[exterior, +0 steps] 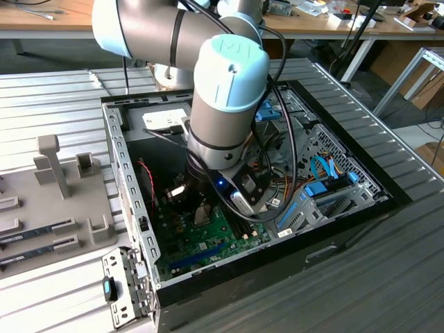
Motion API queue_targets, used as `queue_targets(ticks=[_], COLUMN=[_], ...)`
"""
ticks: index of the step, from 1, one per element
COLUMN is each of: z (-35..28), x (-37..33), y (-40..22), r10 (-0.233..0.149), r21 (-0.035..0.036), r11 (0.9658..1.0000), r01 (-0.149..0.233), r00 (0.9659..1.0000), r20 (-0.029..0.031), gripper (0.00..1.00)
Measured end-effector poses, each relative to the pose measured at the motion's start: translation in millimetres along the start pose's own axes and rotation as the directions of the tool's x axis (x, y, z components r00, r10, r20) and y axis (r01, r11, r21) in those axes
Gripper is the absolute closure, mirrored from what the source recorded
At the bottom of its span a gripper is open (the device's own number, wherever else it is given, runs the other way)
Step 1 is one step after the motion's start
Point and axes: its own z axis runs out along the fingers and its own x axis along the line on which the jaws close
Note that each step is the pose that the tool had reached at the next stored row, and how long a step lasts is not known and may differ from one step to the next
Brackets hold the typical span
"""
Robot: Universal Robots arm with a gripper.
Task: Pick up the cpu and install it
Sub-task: 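Place the cpu into insertion slot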
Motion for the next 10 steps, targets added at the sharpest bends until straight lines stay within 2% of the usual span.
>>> queue_targets(ticks=[4, 10], z=[0.5, 1.2], x=[0.0, 0.0], y=[-1.2, -1.3], r10=[0.001, 0.003], r21=[-0.0007, -0.0076], r11=[1.0, 1.0], r01=[-0.001, -0.003], r00=[1.0, 1.0], r20=[0.0, 0.0], gripper=[0.61, 0.61])
